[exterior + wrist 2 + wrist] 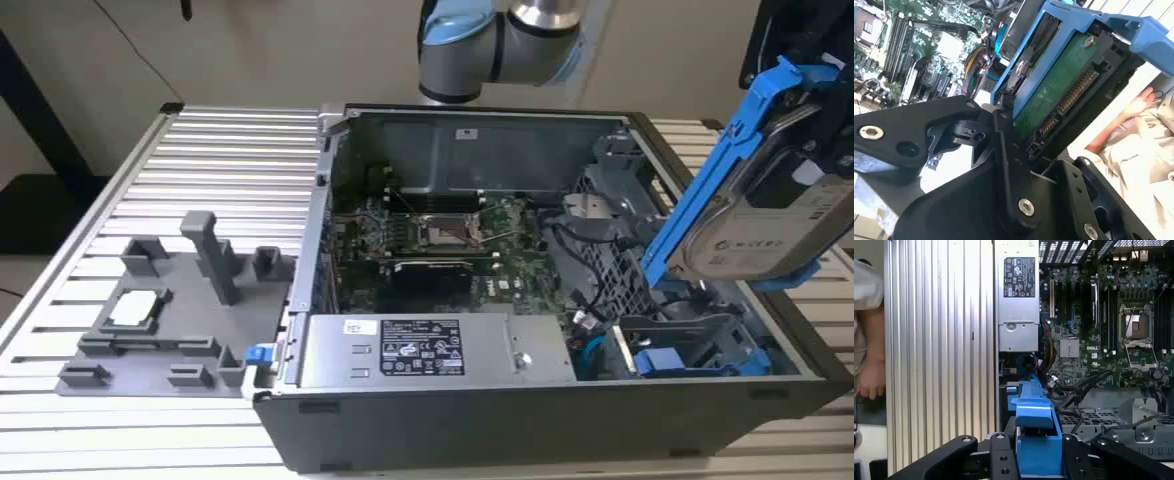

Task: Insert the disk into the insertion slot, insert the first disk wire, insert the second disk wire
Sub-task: 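Insert the disk into the insertion slot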

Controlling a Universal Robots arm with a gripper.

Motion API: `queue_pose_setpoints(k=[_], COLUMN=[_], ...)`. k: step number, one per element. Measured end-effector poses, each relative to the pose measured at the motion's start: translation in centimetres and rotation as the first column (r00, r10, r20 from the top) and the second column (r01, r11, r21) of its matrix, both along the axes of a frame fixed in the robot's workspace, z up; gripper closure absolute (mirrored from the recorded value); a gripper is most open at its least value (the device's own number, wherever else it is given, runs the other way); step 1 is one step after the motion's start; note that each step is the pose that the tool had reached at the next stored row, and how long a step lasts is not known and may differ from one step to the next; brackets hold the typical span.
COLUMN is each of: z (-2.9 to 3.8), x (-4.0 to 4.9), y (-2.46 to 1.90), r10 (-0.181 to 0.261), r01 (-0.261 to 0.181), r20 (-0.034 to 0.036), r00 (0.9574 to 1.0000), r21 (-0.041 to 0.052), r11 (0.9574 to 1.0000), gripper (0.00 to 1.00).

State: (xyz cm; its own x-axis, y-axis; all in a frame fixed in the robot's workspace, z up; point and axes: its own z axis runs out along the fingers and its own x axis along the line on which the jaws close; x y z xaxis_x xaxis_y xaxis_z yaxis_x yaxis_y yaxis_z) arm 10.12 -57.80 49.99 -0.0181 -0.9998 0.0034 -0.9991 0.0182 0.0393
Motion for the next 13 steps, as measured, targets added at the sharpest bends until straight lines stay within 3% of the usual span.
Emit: queue_pose_setpoints(k=[13], z=[-0.20], x=[0.00], y=[-0.01], r10=[0.000], r01=[0.000], r20=[-0.0001], r00=[1.0000], r21=[0.0000], r11=[1.0000], gripper=[0.67])
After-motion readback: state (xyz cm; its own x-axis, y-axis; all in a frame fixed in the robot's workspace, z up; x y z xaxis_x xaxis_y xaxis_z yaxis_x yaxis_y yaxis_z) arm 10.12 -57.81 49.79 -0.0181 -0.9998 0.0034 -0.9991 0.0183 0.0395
